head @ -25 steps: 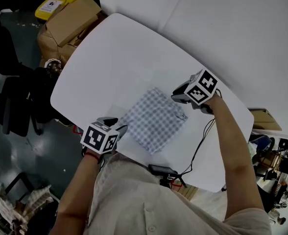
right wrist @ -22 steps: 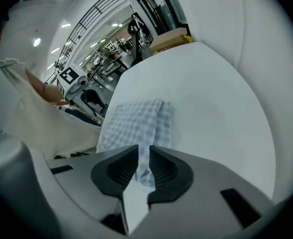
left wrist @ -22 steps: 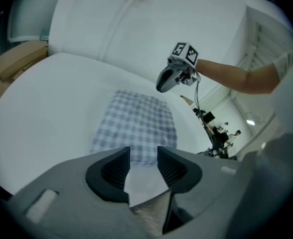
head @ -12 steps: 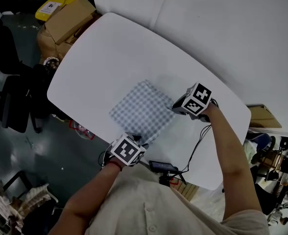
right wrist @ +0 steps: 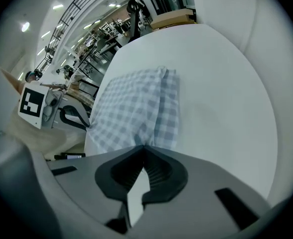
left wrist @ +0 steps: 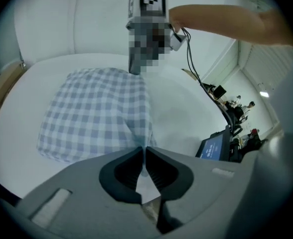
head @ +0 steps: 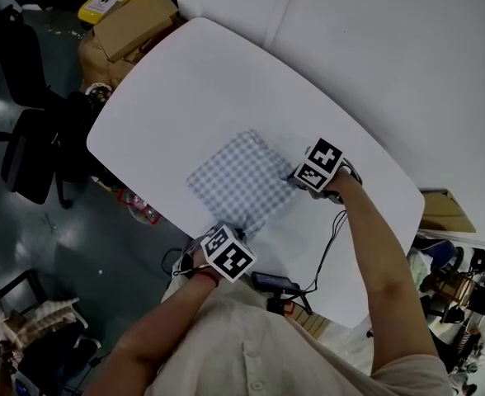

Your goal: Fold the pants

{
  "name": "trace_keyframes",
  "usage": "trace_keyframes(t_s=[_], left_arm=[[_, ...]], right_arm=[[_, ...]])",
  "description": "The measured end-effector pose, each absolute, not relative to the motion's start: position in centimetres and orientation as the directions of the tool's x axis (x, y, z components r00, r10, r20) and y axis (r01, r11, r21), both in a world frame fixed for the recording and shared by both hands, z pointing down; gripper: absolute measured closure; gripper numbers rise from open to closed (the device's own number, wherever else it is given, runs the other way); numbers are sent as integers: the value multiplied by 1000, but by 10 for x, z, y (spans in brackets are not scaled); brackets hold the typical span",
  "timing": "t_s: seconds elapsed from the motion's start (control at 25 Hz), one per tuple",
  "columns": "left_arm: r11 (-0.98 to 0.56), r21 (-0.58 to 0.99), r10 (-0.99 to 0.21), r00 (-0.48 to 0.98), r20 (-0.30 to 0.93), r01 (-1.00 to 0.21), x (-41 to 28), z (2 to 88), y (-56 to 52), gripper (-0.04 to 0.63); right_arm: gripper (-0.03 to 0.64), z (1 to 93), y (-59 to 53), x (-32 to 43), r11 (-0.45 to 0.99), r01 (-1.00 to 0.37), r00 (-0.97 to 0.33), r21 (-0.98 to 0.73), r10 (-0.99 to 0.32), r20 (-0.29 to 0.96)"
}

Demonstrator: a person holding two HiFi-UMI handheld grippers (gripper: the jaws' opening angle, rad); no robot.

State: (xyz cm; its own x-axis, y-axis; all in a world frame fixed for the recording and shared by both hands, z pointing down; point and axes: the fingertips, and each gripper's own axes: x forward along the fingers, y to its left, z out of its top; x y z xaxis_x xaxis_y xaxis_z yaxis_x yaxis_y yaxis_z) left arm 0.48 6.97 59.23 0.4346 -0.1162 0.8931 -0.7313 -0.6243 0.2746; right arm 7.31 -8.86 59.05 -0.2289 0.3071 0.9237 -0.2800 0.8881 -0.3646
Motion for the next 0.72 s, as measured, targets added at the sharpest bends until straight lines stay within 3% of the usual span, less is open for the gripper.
trace_keyframes(t_s=[0.32,0.52,0.72], left_arm=[[-652,257,-110,425,899,-713,17,592,92,568],[-676,268,-78,428,900,-687,35,600,98,568],[-713,213,-100,397,912,-668,38,591,104,565]], right_arm=[[601,568,-113,83,886,-311,-276,-343,261,925],[600,590,-92,95,917,-240,-165,-317,284,945],[575,592,-97,97,915,-285,-230,-286,225,947]])
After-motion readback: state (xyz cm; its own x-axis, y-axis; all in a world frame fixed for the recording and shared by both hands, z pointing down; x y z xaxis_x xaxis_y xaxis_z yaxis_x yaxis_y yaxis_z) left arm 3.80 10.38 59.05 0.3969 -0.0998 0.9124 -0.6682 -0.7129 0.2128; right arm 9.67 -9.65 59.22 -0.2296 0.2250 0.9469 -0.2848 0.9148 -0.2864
